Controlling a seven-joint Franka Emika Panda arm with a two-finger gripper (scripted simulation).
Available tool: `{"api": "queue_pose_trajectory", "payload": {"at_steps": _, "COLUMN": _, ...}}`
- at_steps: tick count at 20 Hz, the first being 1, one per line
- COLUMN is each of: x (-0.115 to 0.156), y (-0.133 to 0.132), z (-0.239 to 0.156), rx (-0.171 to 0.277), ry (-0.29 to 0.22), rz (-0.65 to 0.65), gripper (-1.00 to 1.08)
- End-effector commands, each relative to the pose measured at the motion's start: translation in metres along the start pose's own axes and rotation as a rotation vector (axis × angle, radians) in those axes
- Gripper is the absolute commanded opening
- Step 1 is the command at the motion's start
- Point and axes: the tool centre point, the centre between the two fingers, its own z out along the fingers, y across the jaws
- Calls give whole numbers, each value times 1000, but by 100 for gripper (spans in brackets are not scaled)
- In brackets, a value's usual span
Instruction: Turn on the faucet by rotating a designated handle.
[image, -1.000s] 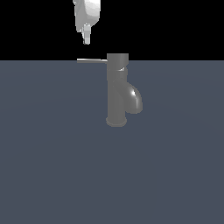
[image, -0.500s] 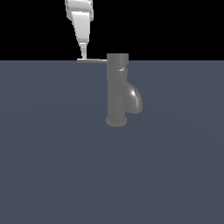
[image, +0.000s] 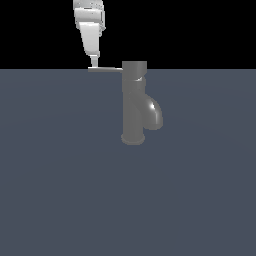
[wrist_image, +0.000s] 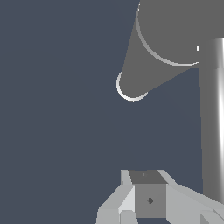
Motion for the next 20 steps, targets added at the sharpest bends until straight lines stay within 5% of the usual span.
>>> {"api": "queue_pose_trajectory", "payload": {"at_steps": 1, "x": 0, "y": 0, "z": 0, "rx": 1, "ry": 0, "rz": 2, "gripper": -100}}
{"api": "queue_pose_trajectory", "payload": {"at_steps": 20, "x": 3, "y": 48, "z": 0, "rx": 0, "ry": 0, "rz": 1, "gripper": -100}}
